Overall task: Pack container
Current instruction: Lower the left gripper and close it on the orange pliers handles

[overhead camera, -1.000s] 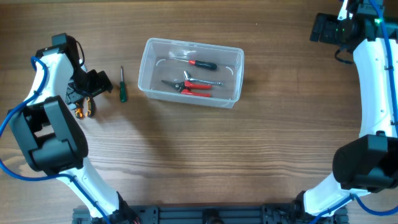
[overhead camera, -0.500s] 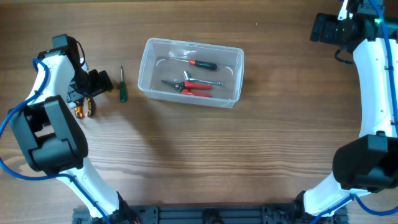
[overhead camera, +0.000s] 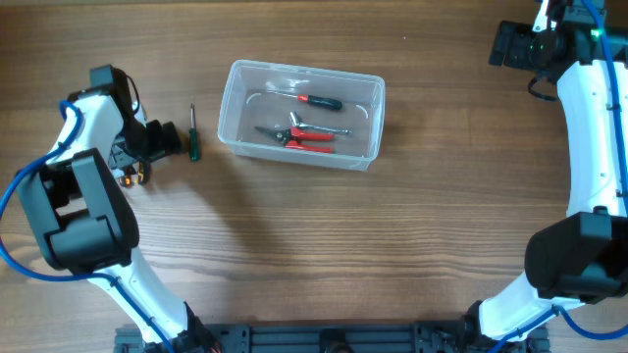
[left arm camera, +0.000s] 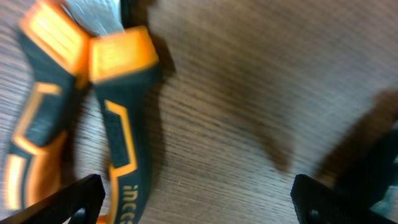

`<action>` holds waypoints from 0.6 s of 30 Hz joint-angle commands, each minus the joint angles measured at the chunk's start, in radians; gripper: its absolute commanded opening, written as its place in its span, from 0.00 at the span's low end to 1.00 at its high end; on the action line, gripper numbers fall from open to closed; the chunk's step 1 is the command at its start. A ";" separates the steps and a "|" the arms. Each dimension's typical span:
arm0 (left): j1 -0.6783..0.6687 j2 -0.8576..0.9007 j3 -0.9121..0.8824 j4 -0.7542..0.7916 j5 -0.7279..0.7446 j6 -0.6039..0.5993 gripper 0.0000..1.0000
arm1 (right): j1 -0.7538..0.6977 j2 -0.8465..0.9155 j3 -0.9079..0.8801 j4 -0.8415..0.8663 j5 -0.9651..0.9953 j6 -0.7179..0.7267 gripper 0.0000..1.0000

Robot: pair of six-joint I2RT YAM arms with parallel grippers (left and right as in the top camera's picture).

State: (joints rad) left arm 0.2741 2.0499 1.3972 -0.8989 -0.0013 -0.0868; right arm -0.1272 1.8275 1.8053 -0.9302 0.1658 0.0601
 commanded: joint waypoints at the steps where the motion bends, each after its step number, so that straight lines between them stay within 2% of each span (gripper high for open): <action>1: -0.003 0.015 -0.031 0.026 0.011 0.020 0.97 | 0.002 -0.025 0.014 0.002 0.014 0.019 1.00; 3: -0.003 0.015 -0.031 0.030 0.011 0.020 0.92 | 0.002 -0.025 0.014 0.002 0.014 0.019 1.00; 6: -0.002 0.015 -0.031 0.042 0.006 0.020 0.89 | 0.002 -0.025 0.014 0.002 0.014 0.019 1.00; 10: -0.002 0.015 -0.031 0.067 -0.021 0.020 0.92 | 0.002 -0.025 0.014 0.002 0.014 0.019 1.00; 18: -0.001 0.015 -0.031 0.109 -0.026 0.020 0.91 | 0.002 -0.025 0.014 0.002 0.014 0.019 1.00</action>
State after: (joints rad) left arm 0.2741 2.0506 1.3777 -0.8028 -0.0174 -0.0799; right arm -0.1272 1.8275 1.8053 -0.9302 0.1661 0.0601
